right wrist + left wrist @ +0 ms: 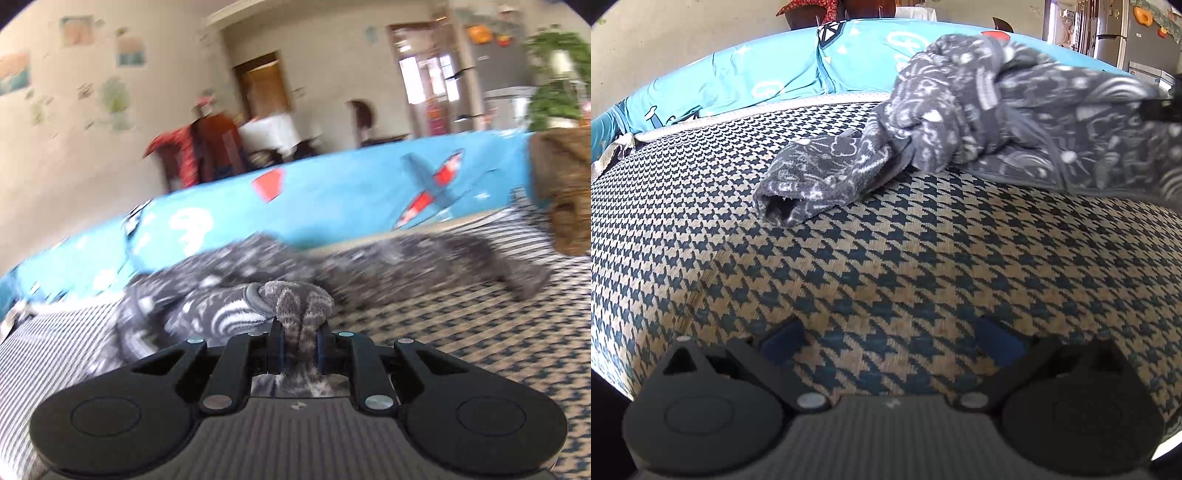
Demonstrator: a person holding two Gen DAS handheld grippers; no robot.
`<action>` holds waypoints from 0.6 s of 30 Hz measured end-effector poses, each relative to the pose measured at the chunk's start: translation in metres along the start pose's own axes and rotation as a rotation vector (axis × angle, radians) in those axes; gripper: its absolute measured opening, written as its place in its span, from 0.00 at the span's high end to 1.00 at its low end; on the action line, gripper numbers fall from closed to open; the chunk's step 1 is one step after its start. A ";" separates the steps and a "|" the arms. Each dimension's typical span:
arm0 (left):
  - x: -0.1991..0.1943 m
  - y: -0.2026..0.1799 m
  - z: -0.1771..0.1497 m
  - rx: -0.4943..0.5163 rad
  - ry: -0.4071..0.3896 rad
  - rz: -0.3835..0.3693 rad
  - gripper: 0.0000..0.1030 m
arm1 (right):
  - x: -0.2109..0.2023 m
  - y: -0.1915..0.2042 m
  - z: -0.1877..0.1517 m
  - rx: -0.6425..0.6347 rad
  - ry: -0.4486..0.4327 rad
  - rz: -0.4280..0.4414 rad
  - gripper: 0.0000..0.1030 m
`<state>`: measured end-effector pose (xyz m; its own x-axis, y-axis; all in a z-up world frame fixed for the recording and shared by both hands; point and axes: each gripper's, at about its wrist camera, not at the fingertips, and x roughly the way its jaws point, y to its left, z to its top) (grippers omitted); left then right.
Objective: Fold clothes
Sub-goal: 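Grasp the fleece fold with the right gripper and lift it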
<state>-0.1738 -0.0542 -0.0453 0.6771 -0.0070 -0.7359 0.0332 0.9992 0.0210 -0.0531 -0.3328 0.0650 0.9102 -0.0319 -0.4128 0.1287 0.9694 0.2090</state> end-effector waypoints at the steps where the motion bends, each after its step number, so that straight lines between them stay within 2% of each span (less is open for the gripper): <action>1: -0.001 -0.002 -0.001 0.000 -0.001 0.002 0.00 | -0.001 -0.007 0.002 0.025 -0.010 -0.037 0.84; 7: -0.005 -0.010 -0.005 0.004 -0.004 0.012 0.00 | -0.008 -0.042 0.007 0.177 -0.007 -0.156 0.84; 12: -0.007 -0.013 -0.006 0.009 -0.008 0.015 0.00 | -0.007 -0.045 0.008 0.162 0.016 -0.193 0.78; 14: -0.007 -0.014 -0.006 0.011 -0.009 0.015 0.00 | -0.011 -0.044 0.008 0.147 0.012 -0.205 0.68; 18: -0.006 -0.012 -0.005 0.020 -0.012 0.015 0.00 | -0.016 -0.046 0.008 0.139 0.022 -0.215 0.63</action>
<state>-0.1820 -0.0656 -0.0452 0.6867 0.0072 -0.7269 0.0379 0.9982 0.0457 -0.0707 -0.3784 0.0688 0.8475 -0.2266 -0.4800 0.3723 0.8983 0.2333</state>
